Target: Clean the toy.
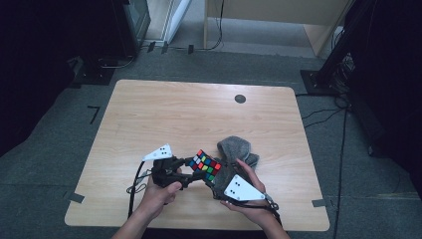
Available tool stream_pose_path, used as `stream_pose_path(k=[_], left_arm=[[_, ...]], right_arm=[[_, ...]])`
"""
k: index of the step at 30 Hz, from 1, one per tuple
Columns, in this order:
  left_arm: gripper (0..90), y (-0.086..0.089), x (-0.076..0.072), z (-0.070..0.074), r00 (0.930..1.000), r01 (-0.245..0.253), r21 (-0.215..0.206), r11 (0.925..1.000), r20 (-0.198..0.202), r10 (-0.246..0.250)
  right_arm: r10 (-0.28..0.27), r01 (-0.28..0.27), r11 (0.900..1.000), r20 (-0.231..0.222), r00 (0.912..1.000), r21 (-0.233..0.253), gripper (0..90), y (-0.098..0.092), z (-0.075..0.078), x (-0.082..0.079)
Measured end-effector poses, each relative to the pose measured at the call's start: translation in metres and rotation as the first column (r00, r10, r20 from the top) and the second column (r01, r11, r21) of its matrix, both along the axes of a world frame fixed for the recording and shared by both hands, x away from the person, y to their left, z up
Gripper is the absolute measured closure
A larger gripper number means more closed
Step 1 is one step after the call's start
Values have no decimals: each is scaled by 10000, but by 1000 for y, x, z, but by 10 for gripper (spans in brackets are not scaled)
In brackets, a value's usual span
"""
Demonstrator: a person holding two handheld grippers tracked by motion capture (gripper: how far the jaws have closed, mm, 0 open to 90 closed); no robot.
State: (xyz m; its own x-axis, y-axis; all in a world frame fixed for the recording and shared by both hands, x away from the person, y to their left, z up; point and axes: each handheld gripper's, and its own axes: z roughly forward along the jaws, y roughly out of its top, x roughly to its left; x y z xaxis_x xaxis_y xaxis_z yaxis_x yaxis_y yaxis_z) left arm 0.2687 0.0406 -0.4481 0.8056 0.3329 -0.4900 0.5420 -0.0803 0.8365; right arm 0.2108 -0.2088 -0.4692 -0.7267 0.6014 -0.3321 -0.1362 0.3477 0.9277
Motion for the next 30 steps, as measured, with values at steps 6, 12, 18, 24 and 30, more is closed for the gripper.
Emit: stream_pose_path(k=[6, 12, 18, 24, 30], left_arm=[[193, 9, -3, 2, 9972, -362, 246, 9990, 659, 345], [175, 13, -4, 2, 9840, -960, 997, 9904, 1598, 793], [174, -9, -11, -8, 9532, -1389, 2679, 9534, 2972, 553], [177, -22, -22, -9, 9069, -1887, 3445, 9196, 4204, 286], [182, -37, -33, -14, 8428, -2541, 4290, 8668, 5379, -192]], right_arm=[[-357, 369, 9992, -720, 9968, 156, 337, -5, 0, 9], [-576, 692, 9957, -1755, 9828, 610, 338, -15, -1, 18], [-560, 856, 9900, -2440, 9682, 1122, 339, -18, 7, 15], [-309, 911, 9815, -3302, 9434, 1684, 339, -19, 15, 13], [-139, 1092, 9710, -4056, 9139, 2128, 339, -18, 18, 11]])
